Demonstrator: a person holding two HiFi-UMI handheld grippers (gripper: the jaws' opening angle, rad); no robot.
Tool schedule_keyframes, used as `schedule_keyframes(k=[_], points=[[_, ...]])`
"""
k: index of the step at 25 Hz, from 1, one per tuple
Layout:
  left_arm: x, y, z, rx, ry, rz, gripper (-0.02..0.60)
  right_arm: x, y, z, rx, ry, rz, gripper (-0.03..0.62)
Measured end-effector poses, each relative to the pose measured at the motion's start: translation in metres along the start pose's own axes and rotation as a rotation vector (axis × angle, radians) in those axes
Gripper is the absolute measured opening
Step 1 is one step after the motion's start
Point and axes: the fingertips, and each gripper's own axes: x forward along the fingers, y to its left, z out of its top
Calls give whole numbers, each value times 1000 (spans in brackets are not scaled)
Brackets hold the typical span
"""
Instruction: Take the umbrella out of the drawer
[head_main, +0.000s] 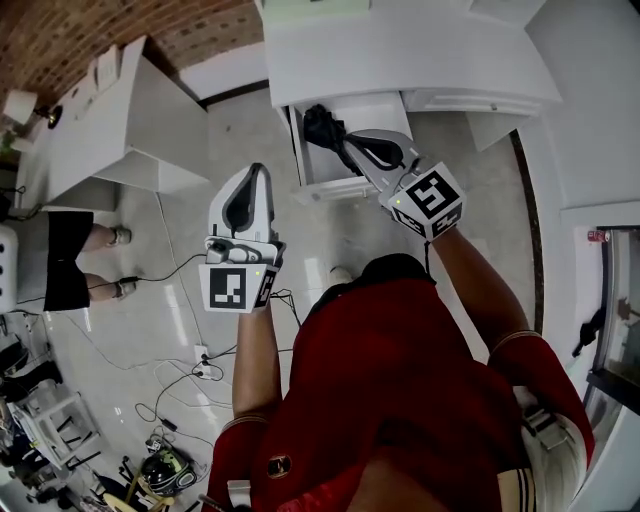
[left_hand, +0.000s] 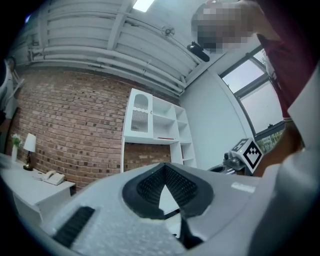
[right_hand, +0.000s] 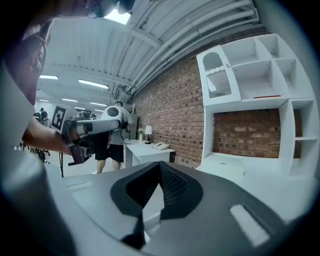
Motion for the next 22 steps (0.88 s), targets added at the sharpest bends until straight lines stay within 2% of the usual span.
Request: schedule_keyframes(k=[6, 13, 22], points=[[24, 28, -28, -18, 18, 5, 6, 45, -34, -47, -13, 143, -9, 12], [59, 48, -59, -39, 34, 55, 6, 84, -76, -109, -30, 298, 16, 19], [91, 79, -97, -53, 94, 155, 6, 136, -101, -202, 33, 507, 114, 170]])
